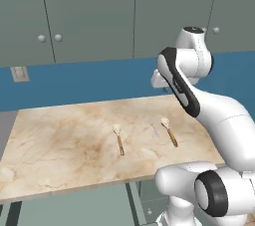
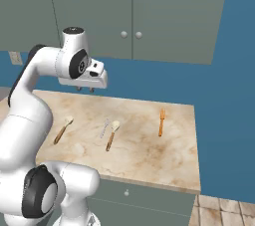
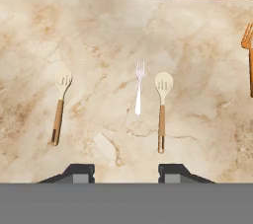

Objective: Organize the utensils by type. Pick up the wooden spoons from the counter and place them in the open cabinet. Then pick up the metallic utensils from the counter and place them in the open drawer.

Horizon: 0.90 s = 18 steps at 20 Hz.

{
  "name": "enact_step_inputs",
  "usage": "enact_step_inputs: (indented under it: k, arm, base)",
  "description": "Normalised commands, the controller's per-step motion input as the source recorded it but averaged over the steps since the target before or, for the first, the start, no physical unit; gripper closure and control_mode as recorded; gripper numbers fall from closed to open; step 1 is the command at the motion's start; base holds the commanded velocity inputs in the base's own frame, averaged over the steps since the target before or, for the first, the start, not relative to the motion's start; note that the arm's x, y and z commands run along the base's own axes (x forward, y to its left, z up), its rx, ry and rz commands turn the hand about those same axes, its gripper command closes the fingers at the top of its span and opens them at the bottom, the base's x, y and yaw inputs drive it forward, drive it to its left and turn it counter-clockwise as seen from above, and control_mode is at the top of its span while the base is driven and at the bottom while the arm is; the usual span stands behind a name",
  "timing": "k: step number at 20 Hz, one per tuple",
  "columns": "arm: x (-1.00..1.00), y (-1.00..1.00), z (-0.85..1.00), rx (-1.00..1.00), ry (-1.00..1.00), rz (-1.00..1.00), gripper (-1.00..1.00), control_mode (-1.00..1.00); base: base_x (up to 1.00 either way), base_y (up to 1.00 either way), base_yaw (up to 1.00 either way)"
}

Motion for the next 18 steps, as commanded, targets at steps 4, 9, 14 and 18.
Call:
enact_step_inputs:
  k: [4, 9, 14, 18]
  arm:
    - [0.00, 0.00, -0.18, 0.00, 0.00, 0.00, -1.00, -1.00]
    - [0.05, 0.00, -0.71, 0.00, 0.08, 0.00, -1.00, -1.00]
    - [0.00, 0.00, -0.67, 0.01, 0.22, 0.00, -1.00, -1.00]
    - [0.01, 0.00, -0.54, 0.01, 0.21, 0.00, -1.00, -1.00]
  base:
    - [0.00, 0.00, 0.00]
    - [0.00, 0.00, 0.00]
    - [0.00, 0.00, 0.00]
    - [0.00, 0.00, 0.00]
